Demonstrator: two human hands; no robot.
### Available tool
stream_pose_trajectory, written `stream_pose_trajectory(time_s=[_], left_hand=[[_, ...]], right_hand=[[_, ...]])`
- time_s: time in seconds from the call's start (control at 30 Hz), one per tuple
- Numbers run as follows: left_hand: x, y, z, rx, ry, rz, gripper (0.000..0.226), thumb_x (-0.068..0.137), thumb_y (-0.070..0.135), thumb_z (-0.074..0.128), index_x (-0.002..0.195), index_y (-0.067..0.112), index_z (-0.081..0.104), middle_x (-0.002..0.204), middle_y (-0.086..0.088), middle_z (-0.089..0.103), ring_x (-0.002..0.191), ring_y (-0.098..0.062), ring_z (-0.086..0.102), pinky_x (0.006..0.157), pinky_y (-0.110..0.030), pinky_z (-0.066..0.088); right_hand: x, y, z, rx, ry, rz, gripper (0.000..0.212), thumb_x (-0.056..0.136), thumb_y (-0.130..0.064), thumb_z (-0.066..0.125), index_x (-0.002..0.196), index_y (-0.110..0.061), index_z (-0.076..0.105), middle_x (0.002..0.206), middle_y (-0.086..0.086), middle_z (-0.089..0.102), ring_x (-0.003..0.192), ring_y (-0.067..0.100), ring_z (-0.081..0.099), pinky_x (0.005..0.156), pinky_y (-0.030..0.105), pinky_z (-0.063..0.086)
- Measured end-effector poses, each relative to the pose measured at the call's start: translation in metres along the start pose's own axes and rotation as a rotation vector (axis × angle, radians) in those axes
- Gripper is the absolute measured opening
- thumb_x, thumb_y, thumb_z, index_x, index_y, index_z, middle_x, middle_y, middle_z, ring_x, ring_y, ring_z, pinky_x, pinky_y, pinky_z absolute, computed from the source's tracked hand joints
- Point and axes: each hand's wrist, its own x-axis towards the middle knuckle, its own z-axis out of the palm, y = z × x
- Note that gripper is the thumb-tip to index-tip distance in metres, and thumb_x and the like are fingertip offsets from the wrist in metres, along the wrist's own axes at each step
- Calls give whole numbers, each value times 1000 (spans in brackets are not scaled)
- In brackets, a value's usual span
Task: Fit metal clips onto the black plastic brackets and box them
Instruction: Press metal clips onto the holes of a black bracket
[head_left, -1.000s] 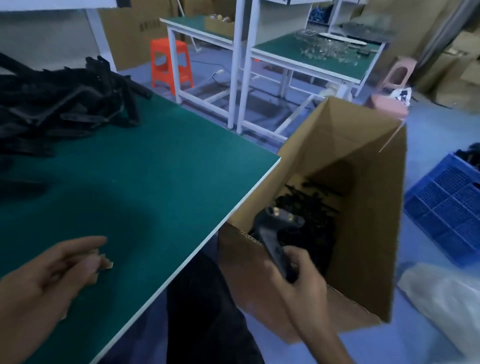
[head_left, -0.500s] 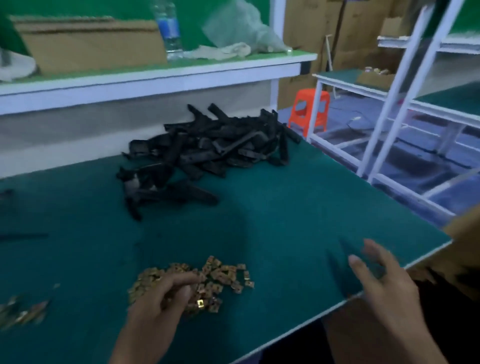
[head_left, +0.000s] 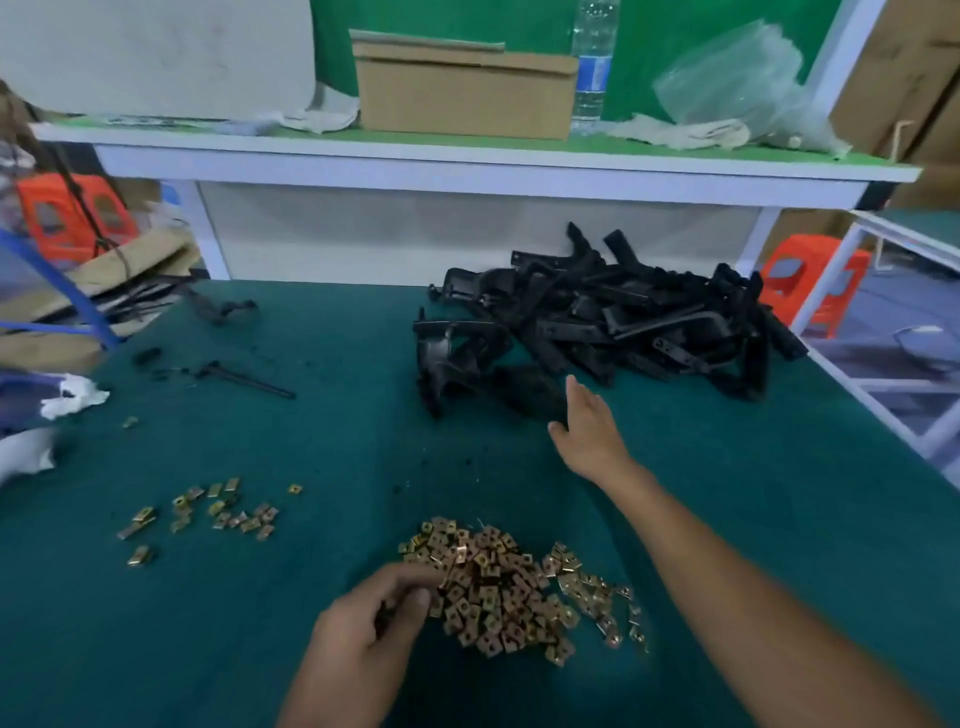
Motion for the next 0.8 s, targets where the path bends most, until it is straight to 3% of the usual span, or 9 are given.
stream_pose_trajectory(time_s=[0.13,0.23,0.37,0.5,0.63,0.7,0.73,0.8], left_hand=[[-12,1,-5,59,27,20,28,97,28,63,104,55,67,101,37,68,95,15,62,77,-9,48],[-16,1,-11,70,39,19,28,97,28,63,103,55,68,96,36,68,91,14,61,73,-8,45],[-8,-3,-15,168,102,108,23,97,26,62,98,48,71,97,29,66,94,4,60,72,-8,43],[14,-3,-7,350,100,199,16,100,28,58,108,39,66,104,29,56,108,3,50,84,-11,39],[47,5,5,495,66,258,27,104,29,51,129,28,63,120,11,58,116,-11,49,97,-18,40],[62,10,9,667,85,323,31,101,29,58,132,23,63,124,4,60,115,-17,53,99,-23,44],[67,12,11,739,85,331,34,100,30,59,133,22,63,126,3,60,116,-18,54,99,-25,46],[75,6,13,773,4,214,39,106,34,43,144,26,51,139,2,49,127,-20,46,108,-31,39]], right_hand=[[25,2,19,-178,131,43,66,104,-28,52,160,-23,18,148,14,41,132,35,44,106,46,38],[31,3,21,-251,226,5,55,102,-19,51,153,-19,28,133,18,49,113,37,53,93,45,43],[24,0,5,134,350,128,40,105,-16,43,143,-6,34,126,20,49,97,37,56,77,47,47],[-28,-4,-17,534,416,170,36,99,-26,42,136,-27,39,92,4,60,68,22,57,55,36,46],[-116,0,-15,711,350,128,40,87,-35,72,116,-52,50,85,-12,67,67,14,63,61,39,53],[-156,2,-6,772,276,107,50,83,-38,78,109,-68,48,83,-15,70,57,7,61,57,33,50],[-174,3,0,804,248,119,52,82,-38,79,109,-71,49,84,-18,71,53,5,59,55,31,47],[-203,6,14,884,249,150,54,79,-40,80,114,-70,52,92,-22,73,58,1,62,60,31,48]])
